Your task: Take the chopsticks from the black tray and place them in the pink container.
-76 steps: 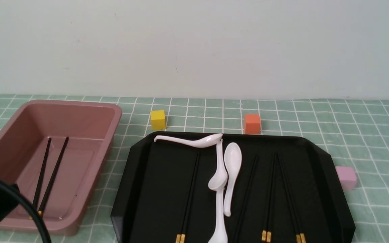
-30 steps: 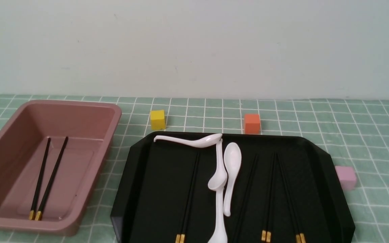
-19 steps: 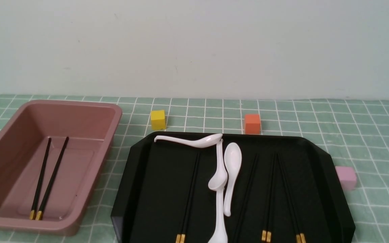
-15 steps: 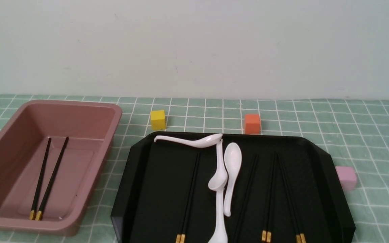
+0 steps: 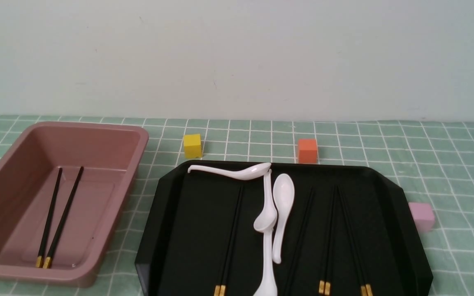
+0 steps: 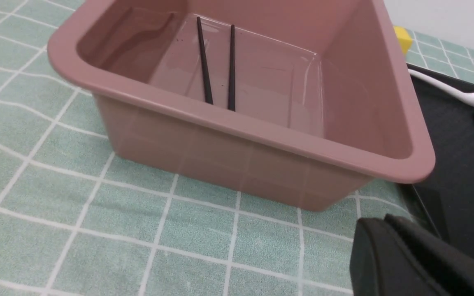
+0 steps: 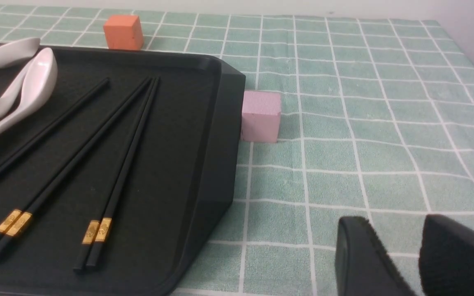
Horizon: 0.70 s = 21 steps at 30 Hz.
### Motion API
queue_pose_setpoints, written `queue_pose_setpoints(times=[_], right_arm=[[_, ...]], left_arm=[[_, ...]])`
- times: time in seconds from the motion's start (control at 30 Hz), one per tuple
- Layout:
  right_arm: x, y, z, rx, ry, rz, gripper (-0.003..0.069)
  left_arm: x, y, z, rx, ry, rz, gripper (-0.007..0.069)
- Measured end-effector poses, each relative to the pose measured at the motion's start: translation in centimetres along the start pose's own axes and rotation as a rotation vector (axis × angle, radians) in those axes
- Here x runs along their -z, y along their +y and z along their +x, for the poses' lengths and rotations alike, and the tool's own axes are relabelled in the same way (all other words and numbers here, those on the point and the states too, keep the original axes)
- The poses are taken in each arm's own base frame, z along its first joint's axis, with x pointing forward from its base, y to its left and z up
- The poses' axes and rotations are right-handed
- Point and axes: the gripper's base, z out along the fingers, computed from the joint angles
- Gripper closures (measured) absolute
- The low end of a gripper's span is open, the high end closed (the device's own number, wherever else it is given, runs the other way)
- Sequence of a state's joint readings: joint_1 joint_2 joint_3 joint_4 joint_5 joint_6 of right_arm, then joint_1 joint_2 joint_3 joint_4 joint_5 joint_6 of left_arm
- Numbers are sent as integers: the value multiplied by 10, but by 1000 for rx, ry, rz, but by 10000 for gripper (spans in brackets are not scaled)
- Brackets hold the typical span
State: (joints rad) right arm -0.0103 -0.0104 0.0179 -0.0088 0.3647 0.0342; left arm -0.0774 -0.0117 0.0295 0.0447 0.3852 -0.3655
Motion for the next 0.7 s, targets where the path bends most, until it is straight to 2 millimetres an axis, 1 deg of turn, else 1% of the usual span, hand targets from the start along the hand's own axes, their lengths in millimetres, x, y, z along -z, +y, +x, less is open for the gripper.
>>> queue_pose_setpoints(times=[0.7], right_arm=[[0,0,0,0,0,0,419]], left_arm=[[0,0,0,-2,0,-1,592]])
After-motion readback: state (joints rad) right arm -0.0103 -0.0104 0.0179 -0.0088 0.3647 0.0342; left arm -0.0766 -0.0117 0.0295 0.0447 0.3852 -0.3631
